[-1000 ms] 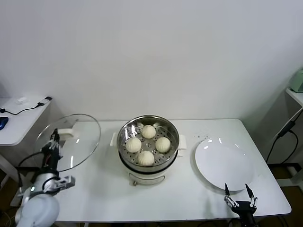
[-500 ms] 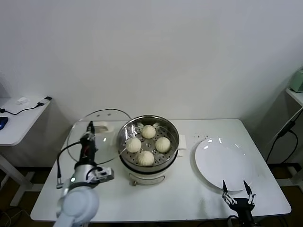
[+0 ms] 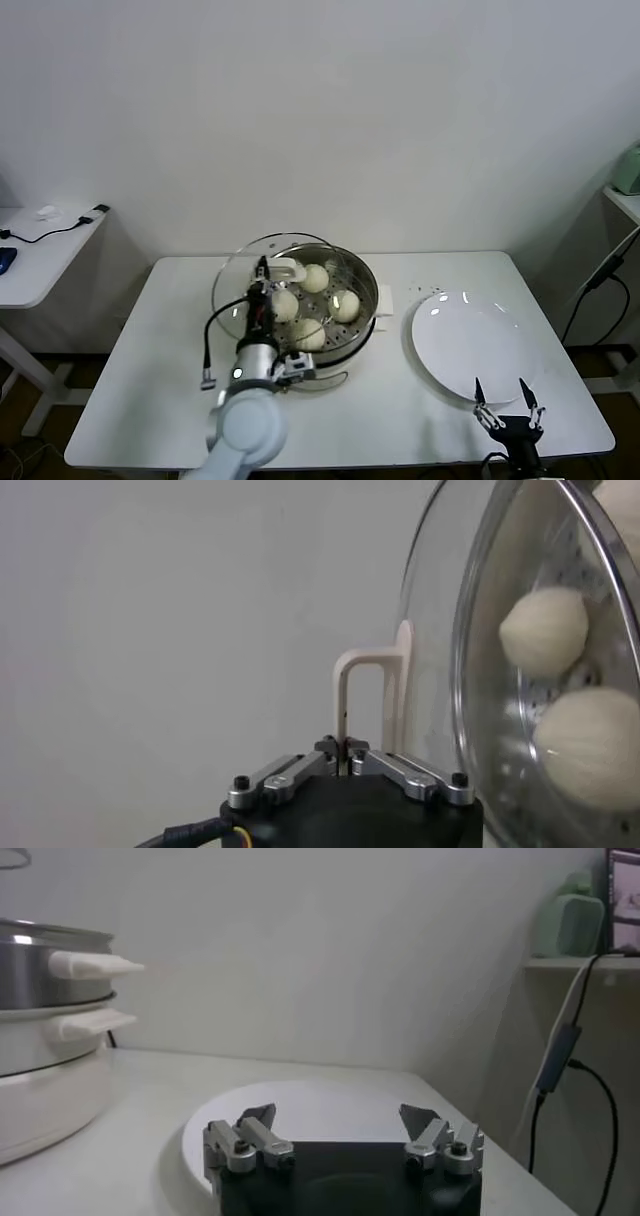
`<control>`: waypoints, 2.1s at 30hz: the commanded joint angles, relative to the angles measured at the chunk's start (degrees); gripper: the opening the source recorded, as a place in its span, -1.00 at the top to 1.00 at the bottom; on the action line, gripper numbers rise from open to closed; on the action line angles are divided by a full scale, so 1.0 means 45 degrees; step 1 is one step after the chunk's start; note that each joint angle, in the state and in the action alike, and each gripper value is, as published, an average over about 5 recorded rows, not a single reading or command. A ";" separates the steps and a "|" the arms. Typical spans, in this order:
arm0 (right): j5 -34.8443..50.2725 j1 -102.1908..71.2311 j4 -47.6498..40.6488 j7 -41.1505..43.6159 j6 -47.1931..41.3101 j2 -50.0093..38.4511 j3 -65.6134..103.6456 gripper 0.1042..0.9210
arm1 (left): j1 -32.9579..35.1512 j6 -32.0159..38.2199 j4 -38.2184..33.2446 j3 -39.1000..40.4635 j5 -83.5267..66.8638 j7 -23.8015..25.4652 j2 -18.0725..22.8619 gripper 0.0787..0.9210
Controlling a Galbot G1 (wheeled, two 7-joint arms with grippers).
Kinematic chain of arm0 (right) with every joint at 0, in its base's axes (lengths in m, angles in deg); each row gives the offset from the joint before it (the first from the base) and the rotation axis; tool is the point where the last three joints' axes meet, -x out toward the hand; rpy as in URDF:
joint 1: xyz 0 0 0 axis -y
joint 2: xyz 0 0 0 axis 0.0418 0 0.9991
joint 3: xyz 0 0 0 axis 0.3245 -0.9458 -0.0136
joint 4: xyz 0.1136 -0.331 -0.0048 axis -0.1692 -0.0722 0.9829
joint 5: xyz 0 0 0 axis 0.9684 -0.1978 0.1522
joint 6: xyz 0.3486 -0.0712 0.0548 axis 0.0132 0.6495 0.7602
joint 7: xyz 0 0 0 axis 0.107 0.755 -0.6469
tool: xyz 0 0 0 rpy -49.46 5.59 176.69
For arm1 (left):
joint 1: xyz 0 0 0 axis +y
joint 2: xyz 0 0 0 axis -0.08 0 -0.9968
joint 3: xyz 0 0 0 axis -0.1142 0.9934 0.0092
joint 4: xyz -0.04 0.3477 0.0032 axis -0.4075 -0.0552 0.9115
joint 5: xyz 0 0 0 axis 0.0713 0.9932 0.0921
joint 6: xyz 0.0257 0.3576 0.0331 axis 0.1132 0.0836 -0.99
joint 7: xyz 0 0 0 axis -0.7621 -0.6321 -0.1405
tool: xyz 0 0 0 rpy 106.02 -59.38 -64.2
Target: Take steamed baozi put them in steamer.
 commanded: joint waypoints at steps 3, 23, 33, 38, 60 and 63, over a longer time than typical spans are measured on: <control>0.0042 0.0010 -0.0054 -0.0041 0.0022 0.0003 0.0016 -0.76 | -0.0541 -0.0302 0.1681 0.1290 0.1579 0.0130 0.2001 0.87; 0.0104 0.0029 -0.0445 -0.0133 0.0504 -0.0118 0.0018 -0.76 | -0.0595 -0.0392 0.3101 0.1044 0.2349 -0.0397 0.3023 0.87; 0.0063 0.0064 -0.0551 -0.0144 0.0664 -0.0068 -0.0057 -0.76 | -0.0444 -0.0343 0.3271 0.0662 0.2666 -0.0404 0.2966 0.87; -0.0025 0.0105 -0.0550 -0.0123 0.0769 -0.0004 -0.0079 -0.76 | -0.0411 -0.0287 0.3314 0.0598 0.2729 -0.0451 0.2927 0.87; -0.0133 0.0125 -0.0461 -0.0053 0.0576 0.0073 -0.0059 -0.76 | 0.0092 0.0541 0.0897 0.0965 0.0523 -0.0670 0.1267 -0.06; -0.0136 0.0164 -0.0461 -0.0103 0.0418 0.0108 -0.0069 -0.76 | 0.0431 0.1083 0.0222 0.0946 -0.1027 -0.1209 0.0774 -0.27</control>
